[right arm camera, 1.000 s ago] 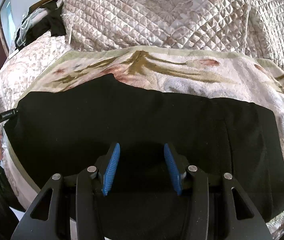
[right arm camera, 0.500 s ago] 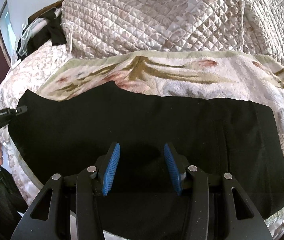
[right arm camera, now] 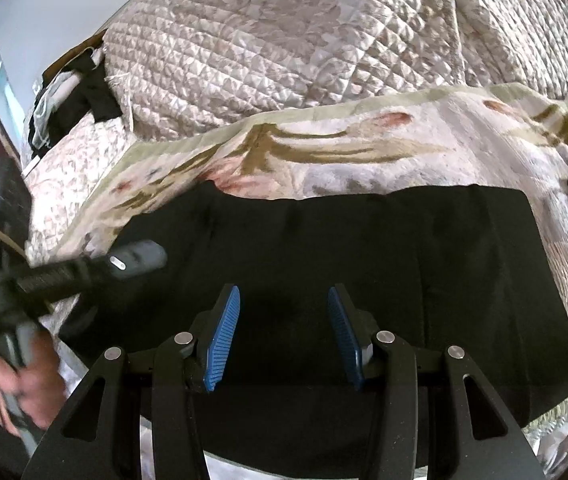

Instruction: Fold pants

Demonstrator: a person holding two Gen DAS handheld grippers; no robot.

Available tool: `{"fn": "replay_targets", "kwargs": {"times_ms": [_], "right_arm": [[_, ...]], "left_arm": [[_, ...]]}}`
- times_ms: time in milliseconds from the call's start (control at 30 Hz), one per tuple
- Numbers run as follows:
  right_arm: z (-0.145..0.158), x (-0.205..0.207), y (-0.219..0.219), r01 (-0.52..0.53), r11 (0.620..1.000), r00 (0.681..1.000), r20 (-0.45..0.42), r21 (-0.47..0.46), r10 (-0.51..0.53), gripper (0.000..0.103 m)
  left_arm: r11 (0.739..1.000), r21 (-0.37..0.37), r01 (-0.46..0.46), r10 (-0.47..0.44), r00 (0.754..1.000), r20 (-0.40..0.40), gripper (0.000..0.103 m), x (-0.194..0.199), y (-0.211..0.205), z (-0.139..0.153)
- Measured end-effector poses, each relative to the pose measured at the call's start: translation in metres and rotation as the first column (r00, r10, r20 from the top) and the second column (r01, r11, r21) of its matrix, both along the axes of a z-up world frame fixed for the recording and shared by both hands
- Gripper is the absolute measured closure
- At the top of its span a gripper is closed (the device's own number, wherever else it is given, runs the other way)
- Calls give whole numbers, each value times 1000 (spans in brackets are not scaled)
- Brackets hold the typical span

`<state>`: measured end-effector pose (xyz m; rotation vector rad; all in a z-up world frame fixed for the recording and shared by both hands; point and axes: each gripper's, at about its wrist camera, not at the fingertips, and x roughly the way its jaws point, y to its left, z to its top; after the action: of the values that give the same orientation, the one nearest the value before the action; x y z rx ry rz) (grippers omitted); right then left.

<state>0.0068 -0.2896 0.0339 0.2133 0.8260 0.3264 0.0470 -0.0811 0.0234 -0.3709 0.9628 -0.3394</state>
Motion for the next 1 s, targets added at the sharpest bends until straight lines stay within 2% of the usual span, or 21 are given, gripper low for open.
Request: {"fn": "replay_targets", "kwargs": {"times_ms": [67, 100, 200, 267, 333, 400, 467, 533, 600, 767, 1000], "right_arm": [[-1, 1, -2, 1, 1000, 1000, -9, 8, -1, 56], [-2, 1, -2, 0, 1000, 1000, -13, 12, 0, 56], [-2, 2, -1, -6, 1000, 1000, -17, 25, 6, 56], [-2, 2, 2, -14, 999, 1000, -17, 33, 14, 56], [-2, 1, 3, -21, 999, 1000, -13, 43, 21, 56], [-3, 2, 4, -39, 996, 999, -18, 77, 41, 56], [-6, 4, 5, -66, 989, 997, -38, 131, 72, 56], [-9, 8, 10, -82, 983, 994, -62, 165, 93, 56], [-13, 16, 17, -101, 975, 989, -85, 196, 120, 56], [-21, 40, 39, -144, 966, 978, -118, 212, 172, 56], [-29, 64, 55, -159, 965, 971, -143, 211, 191, 59]], "left_arm": [[1000, -2, 16, -16, 999, -31, 93, -1, -6, -9], [999, -26, 20, -21, 999, -40, 93, -2, -5, -10], [995, -89, 52, -55, 998, -36, 79, -11, 2, 0], [987, -134, 86, -89, 996, -19, 70, -17, 6, 11], [986, -136, 97, -94, 995, 28, 68, -24, 15, 24], [993, -101, 67, -61, 996, 61, 66, -26, 29, 34], [1000, -7, -2, 3, 996, 94, 66, -26, 47, 39], [993, 89, -75, 66, 993, 102, 66, -23, 66, 37], [980, 152, -129, 116, 989, 93, 66, -20, 85, 31], [966, 165, -197, 182, 978, 101, 66, -21, 115, 20], [968, 136, -212, 203, 976, 77, 66, -18, 122, 3]]}}
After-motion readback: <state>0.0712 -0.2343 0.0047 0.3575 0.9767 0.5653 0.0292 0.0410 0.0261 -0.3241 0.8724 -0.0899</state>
